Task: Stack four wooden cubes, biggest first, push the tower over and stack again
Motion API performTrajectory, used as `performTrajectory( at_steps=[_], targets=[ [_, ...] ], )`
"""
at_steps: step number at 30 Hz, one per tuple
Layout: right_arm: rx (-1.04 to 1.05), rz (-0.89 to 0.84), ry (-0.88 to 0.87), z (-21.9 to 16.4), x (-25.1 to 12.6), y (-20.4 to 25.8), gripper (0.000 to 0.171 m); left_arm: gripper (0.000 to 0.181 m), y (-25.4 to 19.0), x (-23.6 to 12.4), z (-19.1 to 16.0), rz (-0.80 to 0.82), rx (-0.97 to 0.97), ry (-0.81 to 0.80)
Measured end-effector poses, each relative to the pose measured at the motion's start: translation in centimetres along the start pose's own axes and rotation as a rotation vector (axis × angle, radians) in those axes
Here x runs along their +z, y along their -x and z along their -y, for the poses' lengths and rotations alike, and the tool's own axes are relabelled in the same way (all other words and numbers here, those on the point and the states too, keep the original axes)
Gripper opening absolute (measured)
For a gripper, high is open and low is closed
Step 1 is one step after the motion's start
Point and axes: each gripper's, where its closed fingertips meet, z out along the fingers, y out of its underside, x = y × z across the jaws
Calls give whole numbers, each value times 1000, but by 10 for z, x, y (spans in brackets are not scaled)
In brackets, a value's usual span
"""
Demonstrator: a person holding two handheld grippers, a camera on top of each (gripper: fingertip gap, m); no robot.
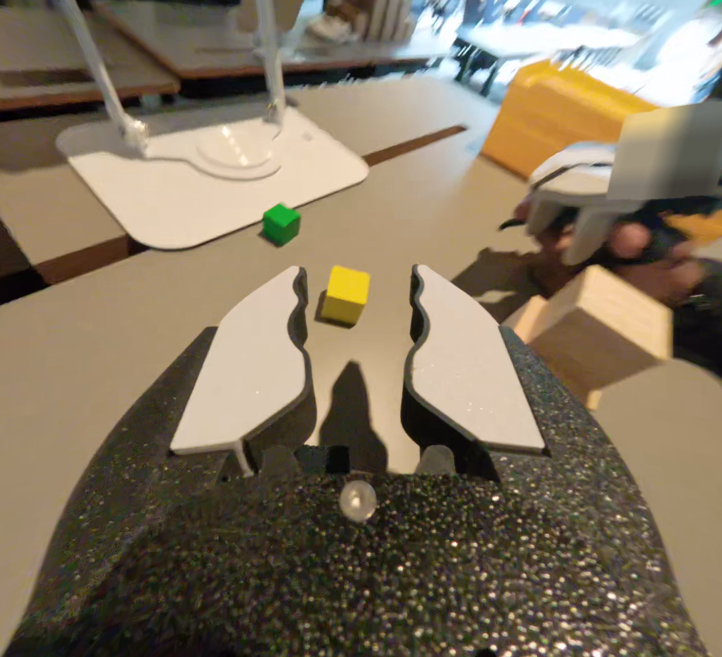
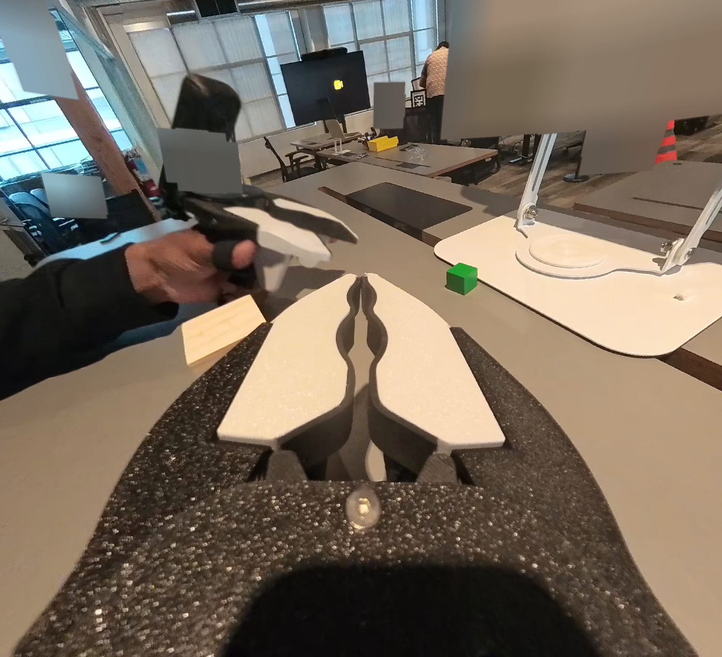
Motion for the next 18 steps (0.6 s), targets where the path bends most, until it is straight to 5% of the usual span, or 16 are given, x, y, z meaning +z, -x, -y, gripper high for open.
performTrajectory(
  at_steps=[8, 18],
  targets=[
    [-2, 0, -3, 0, 0, 0, 0, 46, 9, 36, -34, 131, 167, 301],
    [-7, 0, -8, 1, -1, 0, 0, 27, 11, 37, -43, 104, 104, 359]
  ],
)
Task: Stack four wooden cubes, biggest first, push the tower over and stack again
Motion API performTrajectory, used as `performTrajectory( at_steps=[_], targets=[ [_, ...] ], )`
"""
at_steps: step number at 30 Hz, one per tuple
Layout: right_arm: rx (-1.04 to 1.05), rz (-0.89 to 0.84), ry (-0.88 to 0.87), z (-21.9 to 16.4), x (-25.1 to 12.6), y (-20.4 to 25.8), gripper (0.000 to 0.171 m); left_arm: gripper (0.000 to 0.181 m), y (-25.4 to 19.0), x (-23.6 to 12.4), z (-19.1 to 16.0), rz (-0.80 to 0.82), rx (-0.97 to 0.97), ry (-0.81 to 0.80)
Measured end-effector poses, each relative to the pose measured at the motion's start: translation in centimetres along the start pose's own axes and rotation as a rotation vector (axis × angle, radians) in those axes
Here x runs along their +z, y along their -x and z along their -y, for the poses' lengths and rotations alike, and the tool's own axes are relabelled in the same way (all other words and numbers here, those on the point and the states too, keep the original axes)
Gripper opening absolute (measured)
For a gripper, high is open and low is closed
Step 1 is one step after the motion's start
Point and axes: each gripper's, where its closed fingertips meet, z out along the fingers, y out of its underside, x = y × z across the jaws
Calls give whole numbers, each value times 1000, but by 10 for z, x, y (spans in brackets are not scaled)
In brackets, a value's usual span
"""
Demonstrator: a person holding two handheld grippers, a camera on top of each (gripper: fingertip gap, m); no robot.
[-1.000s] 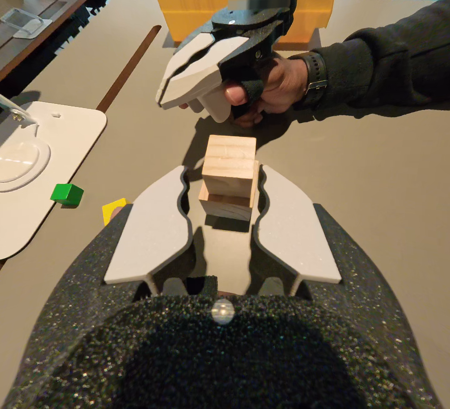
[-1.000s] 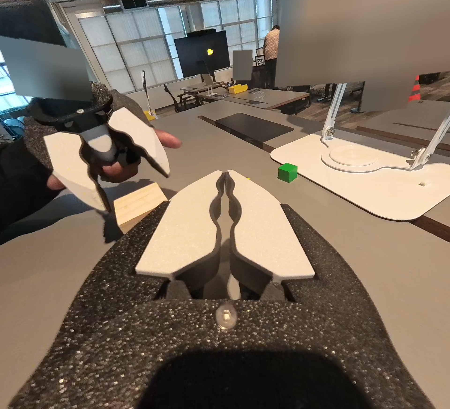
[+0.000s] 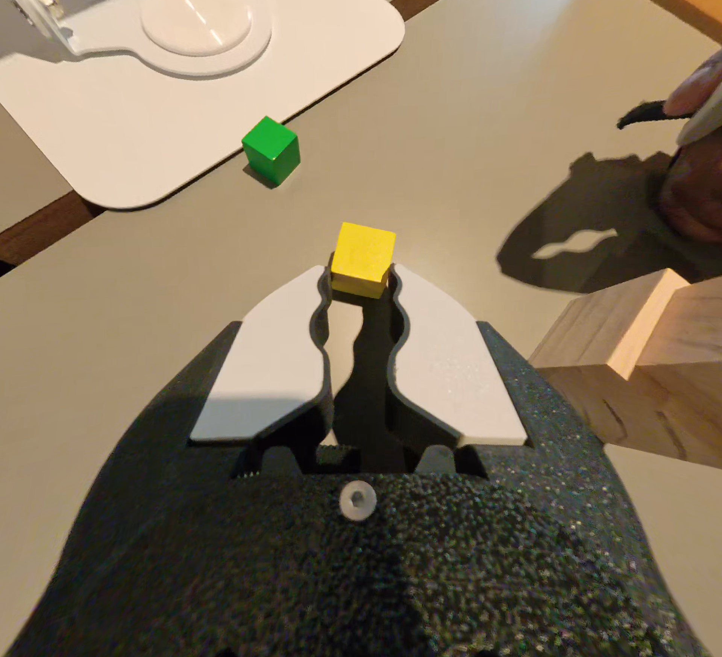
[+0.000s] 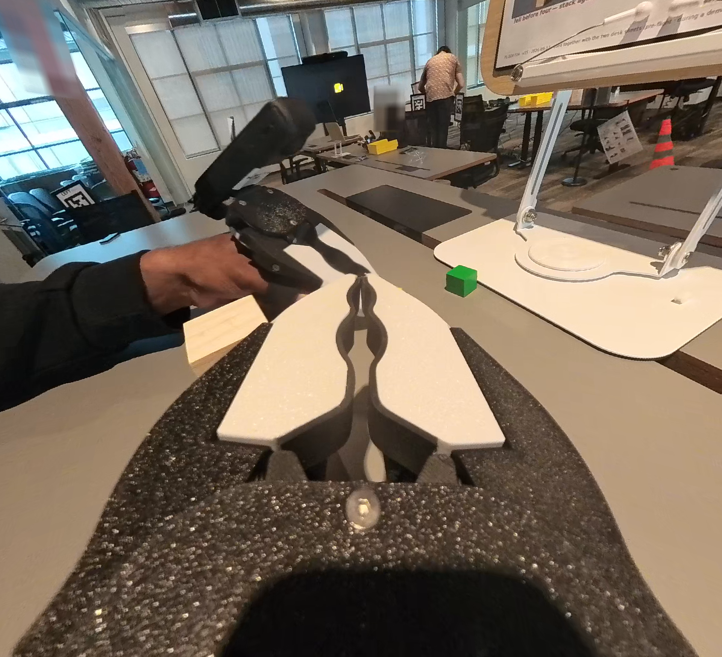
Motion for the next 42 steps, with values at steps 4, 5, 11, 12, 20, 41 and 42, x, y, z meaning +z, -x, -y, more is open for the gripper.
performTrajectory(
  at_steps=[4, 5, 11, 12, 20, 41, 42],
  targets=[
    [2, 1, -2, 0, 0, 0, 0, 27, -17, -15, 13, -117, 54, -135],
    [2, 1, -4, 0, -1, 0, 0, 27, -25, -23, 18, -172, 74, -188],
    [14, 1, -4, 0, -1, -1, 0, 27, -60, -76, 42, -335, 141, -261],
    [14, 1, -5, 0, -1, -1, 0, 27, -66, -81, 45, -338, 165, -239],
    [21, 2, -5, 1, -1, -2, 0, 27, -118, -94, 44, -354, 344, -80],
    [21, 2, -3, 0, 0, -2, 0, 27, -125, -84, 27, -339, 369, 42],
    [20, 2, -3, 0, 0, -2, 0, 27, -125, -84, 27, -339, 368, 43]
  ],
)
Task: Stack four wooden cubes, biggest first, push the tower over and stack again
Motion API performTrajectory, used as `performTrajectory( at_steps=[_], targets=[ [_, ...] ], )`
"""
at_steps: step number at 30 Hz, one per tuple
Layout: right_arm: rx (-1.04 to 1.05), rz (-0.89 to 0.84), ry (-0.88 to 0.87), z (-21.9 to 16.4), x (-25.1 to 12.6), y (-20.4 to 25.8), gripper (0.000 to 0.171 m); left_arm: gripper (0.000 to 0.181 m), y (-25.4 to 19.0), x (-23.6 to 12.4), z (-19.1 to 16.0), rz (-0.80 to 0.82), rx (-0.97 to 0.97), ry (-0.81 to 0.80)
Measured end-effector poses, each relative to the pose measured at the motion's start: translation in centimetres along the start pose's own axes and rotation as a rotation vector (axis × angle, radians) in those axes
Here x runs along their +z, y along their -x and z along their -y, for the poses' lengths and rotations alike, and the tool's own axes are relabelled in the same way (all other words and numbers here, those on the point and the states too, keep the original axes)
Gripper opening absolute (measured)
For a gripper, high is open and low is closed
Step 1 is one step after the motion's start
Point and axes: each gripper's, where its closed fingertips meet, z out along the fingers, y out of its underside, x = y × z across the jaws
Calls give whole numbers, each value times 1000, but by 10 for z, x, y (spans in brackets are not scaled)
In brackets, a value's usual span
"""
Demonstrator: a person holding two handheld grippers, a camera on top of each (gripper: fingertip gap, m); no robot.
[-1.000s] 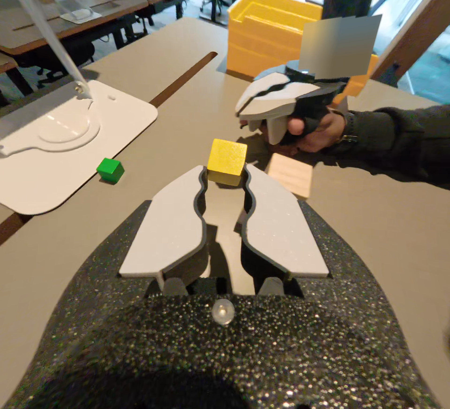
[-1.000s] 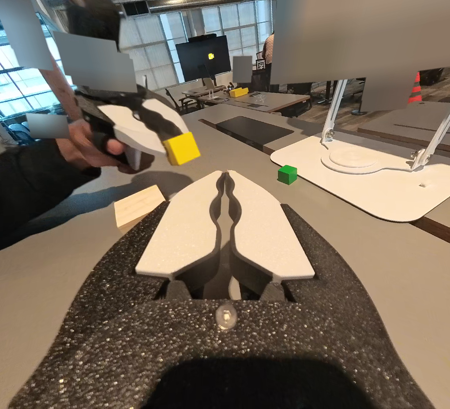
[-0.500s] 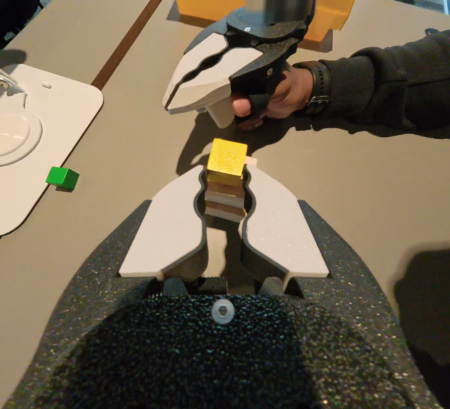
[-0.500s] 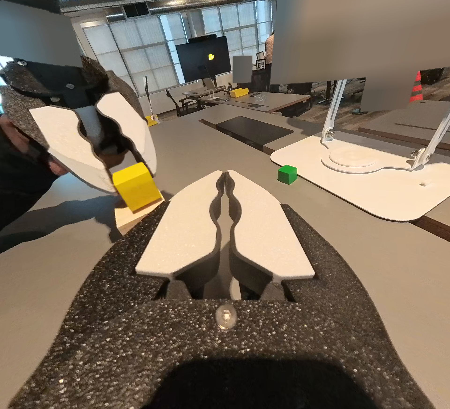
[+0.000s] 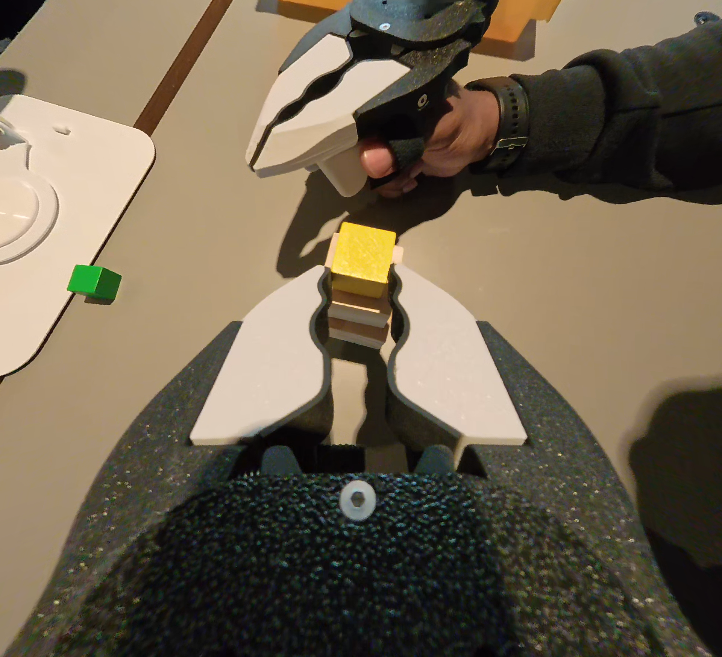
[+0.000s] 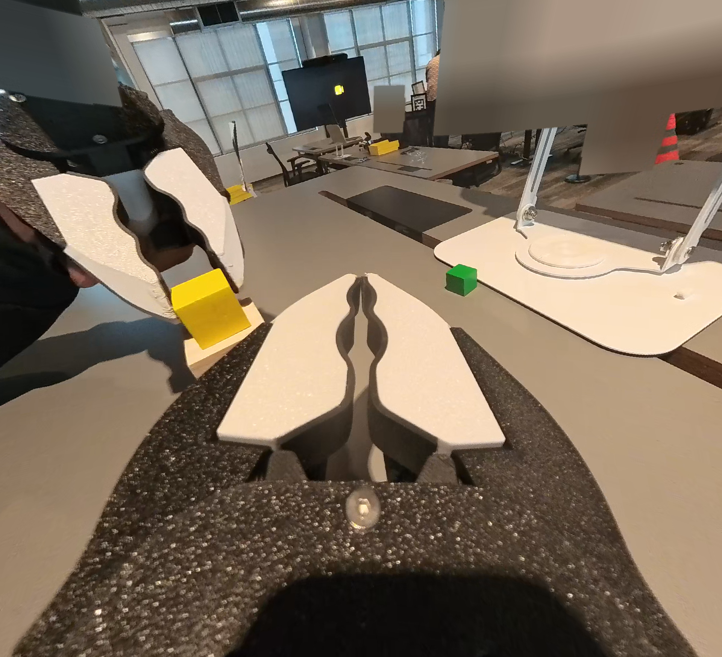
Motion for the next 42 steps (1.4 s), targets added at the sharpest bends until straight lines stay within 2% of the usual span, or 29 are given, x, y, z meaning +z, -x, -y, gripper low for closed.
performTrajectory(
  at_steps=[21, 27, 31, 34, 37, 39, 42],
  targets=[
    [0, 1, 5, -1, 0, 0, 0, 28, -1, 1, -2, 5, -1, 11],
    [1, 1, 5, -1, 0, 0, 0, 38, -2, 1, -4, 4, 3, 21],
    [1, 2, 4, 0, 0, 0, 0, 51, 3, -12, -3, 2, 3, -12],
    [0, 1, 4, -1, 0, 0, 0, 55, 21, -36, 1, 33, 1, -116],
    [-4, 1, 6, -1, 0, 1, 0, 55, 65, -57, -6, 181, -32, -237],
    [-1, 2, 6, -1, 1, 0, 0, 55, 102, -57, -24, 305, -68, -261],
    [-3, 3, 10, -1, 1, 1, 0, 56, 138, -34, -47, 364, -83, -218]
  ],
)
